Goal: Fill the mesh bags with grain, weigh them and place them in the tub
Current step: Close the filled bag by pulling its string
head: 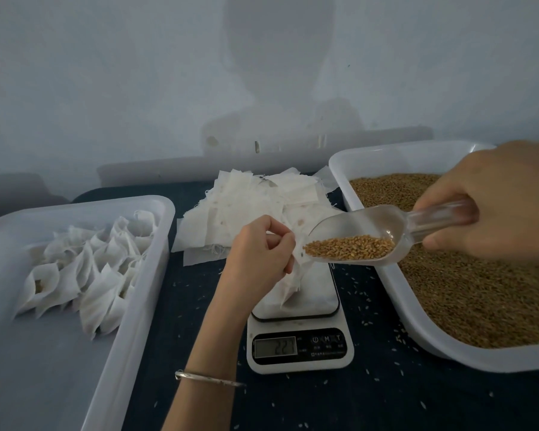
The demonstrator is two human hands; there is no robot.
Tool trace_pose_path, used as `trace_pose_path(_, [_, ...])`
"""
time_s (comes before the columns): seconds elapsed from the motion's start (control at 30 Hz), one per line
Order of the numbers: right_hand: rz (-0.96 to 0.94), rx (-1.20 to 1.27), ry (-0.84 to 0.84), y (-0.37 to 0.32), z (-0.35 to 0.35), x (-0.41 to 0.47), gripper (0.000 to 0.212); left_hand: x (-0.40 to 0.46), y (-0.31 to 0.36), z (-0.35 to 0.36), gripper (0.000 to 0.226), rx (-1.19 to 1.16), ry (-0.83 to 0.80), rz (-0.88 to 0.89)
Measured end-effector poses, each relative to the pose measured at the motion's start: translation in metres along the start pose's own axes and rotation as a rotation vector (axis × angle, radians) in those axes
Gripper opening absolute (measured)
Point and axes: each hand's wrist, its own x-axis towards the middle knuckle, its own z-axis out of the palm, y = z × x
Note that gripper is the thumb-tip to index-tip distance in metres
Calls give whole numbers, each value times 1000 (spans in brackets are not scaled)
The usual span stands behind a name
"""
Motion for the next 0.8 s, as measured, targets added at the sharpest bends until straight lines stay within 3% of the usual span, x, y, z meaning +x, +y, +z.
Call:
trace_pose_path(0.17, [-31, -60, -1, -6, -3, 0, 8, 0, 0, 1, 8, -5, -3, -6])
trace_pose_path(0.8, [-40, -69, -16, -9, -4, 0, 6, 0, -2, 1, 9, -31, 0, -5])
